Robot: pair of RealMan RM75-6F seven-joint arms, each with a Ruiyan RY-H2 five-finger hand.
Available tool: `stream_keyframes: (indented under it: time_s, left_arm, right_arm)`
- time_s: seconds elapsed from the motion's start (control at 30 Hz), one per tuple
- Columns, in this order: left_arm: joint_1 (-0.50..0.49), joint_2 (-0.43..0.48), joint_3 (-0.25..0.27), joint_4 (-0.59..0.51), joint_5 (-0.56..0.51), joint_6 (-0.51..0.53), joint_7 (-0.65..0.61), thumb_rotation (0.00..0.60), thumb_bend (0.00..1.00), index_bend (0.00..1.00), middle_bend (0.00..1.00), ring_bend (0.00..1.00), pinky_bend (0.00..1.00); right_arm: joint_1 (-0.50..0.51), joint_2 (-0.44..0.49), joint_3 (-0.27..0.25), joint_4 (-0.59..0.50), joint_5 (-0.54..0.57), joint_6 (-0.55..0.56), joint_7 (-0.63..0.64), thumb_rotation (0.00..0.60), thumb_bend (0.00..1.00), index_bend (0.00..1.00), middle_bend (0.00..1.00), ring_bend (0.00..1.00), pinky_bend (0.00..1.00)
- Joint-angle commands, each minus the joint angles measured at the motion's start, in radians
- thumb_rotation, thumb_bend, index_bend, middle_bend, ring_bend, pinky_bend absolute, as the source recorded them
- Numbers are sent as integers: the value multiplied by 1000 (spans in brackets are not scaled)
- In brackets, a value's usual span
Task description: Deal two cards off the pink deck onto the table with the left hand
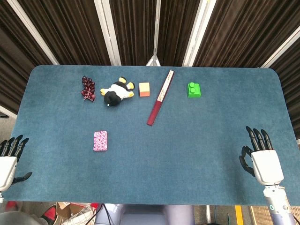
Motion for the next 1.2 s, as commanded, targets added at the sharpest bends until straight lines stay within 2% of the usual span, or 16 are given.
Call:
stream_keyframes:
  time_s: [0.03, 0.3, 0.33, 0.37, 0.4, 0.47, 0.5, 0.6, 0.7, 0.83, 0.97, 1.2]
  left_arm:
    - [0, 1, -1, 2, -4, -2, -2, 600, 8, 0, 0, 0, 0]
    - [-7, 4, -4, -7, -5, -8, 23, 600, 8, 0, 0, 0, 2]
    - [-12, 1, -12, -8, -2, -2, 42, 600, 8, 0, 5, 5, 28]
    - [-15, -2, -16, -9, -2, 1, 54, 600, 8, 0, 49, 48, 109]
    - [-23, -7, -25, -9, 4, 4, 71, 600, 8, 0, 105, 107, 200]
    - [-45, -13, -40, -21, -2, -15, 88, 600, 8, 0, 381, 392, 545]
    - [-59, -12, -48, -34, -16, -37, 99, 600, 8, 0, 524, 529, 676]
    - [-104, -8, -78, -88, -95, -111, 138, 600, 32, 14, 767, 739, 849]
    - [-172, -18, -119, -149, -232, -222, 181, 600, 99, 66, 903, 857, 956]
    - [-246, -36, -153, -182, -393, -305, 273, 600, 144, 85, 942, 890, 984]
    - [-307, -64, -173, -194, -518, -343, 347, 600, 161, 90, 950, 897, 988]
    - [-425, -151, -193, -177, -709, -348, 485, 600, 256, 183, 959, 909, 994]
  right_arm:
    - [0, -1, 0, -1, 0, 0, -2, 600, 488, 0, 0, 0, 36]
    - [1, 1, -2, -5, 0, -4, 0, 600, 489, 0, 0, 0, 36]
    - [2, 1, -2, -6, 0, -4, 2, 600, 489, 0, 0, 0, 36]
    - [2, 2, -1, -6, 0, -3, 3, 600, 489, 0, 0, 0, 36]
    - [1, 2, -2, -6, -2, -2, 5, 600, 489, 0, 0, 0, 36]
    - [2, 1, -3, -5, -3, -4, 9, 600, 489, 0, 0, 0, 36]
    - [3, 1, -4, -4, -4, -5, 10, 600, 489, 0, 0, 0, 36]
    - [6, 2, -4, -4, -6, -9, 13, 600, 489, 0, 0, 0, 36]
    - [8, 3, -3, -6, -2, -14, 18, 600, 489, 0, 0, 0, 36]
    - [11, 2, -3, -9, -3, -17, 18, 600, 489, 0, 0, 0, 36]
    - [13, 0, -4, -8, -6, -19, 18, 600, 489, 0, 0, 0, 36]
    - [15, 0, -5, -9, -6, -22, 29, 600, 489, 0, 0, 0, 36]
